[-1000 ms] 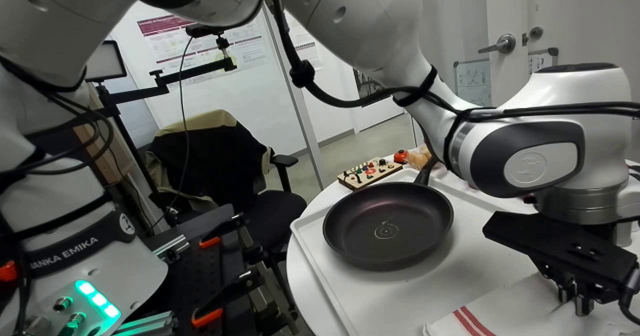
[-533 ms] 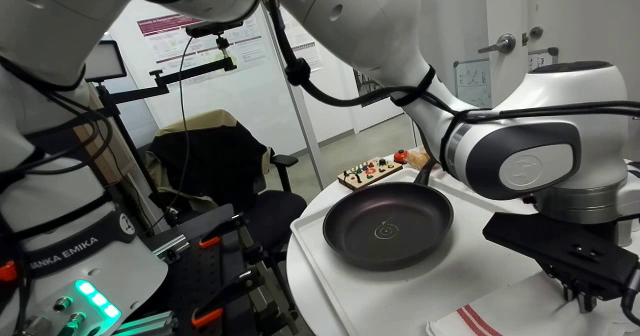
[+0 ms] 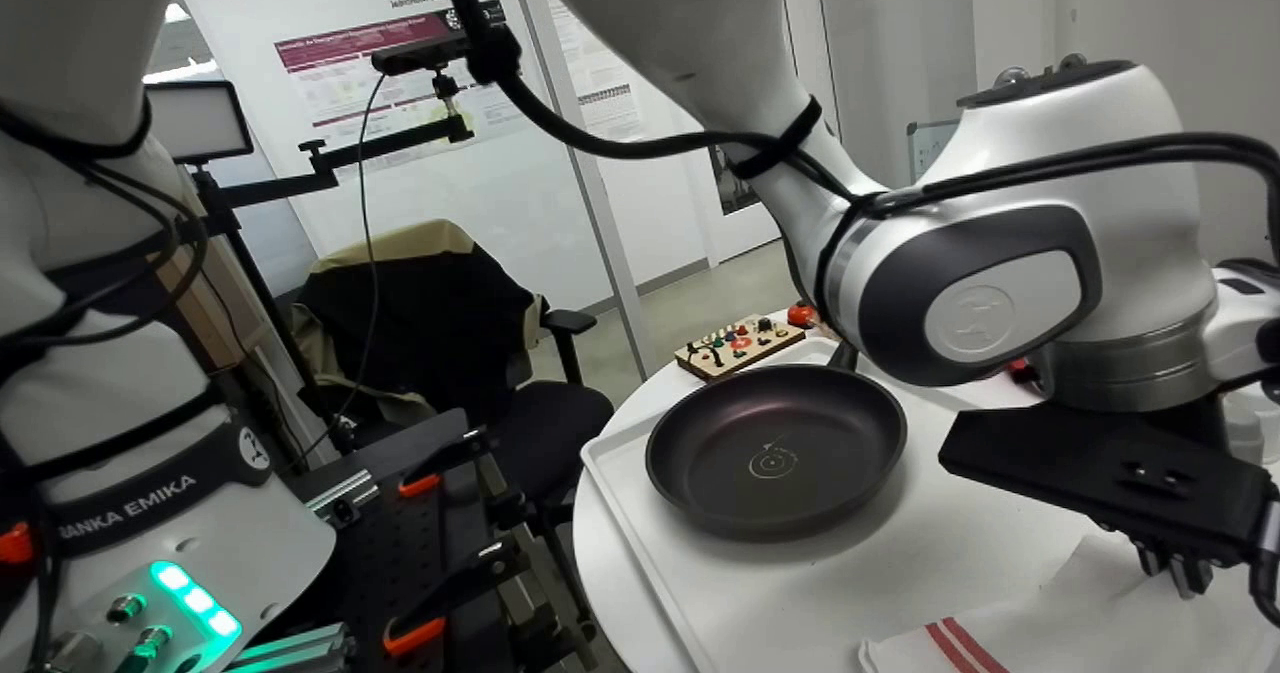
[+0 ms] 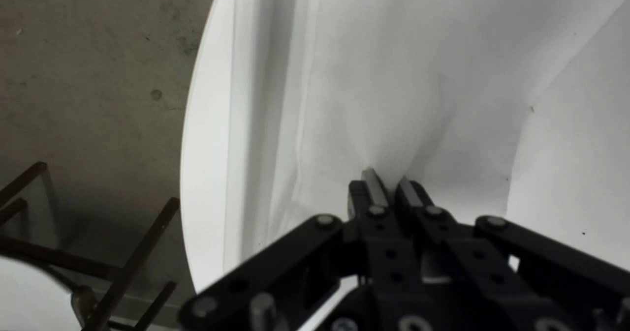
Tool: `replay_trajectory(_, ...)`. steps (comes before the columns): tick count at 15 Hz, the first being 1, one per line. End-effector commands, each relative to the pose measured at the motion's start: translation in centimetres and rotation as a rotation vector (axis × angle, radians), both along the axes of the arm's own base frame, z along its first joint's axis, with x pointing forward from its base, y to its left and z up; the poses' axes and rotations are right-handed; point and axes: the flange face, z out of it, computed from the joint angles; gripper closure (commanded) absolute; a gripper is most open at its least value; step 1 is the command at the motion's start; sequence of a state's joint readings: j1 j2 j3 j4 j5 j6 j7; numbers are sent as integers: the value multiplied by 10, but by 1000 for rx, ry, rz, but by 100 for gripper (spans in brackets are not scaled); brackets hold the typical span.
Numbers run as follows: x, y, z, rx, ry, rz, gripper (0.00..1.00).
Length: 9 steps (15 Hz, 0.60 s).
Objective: Use the tissue to wipe the pan
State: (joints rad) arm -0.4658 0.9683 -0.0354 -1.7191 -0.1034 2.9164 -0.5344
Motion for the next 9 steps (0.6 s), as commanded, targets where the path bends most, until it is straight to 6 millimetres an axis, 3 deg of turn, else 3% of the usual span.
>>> replay_trajectory(1,-29,17,34,-25,-46,67,95)
replay_trajectory(9,-78,78,75,-160,-153,319,95)
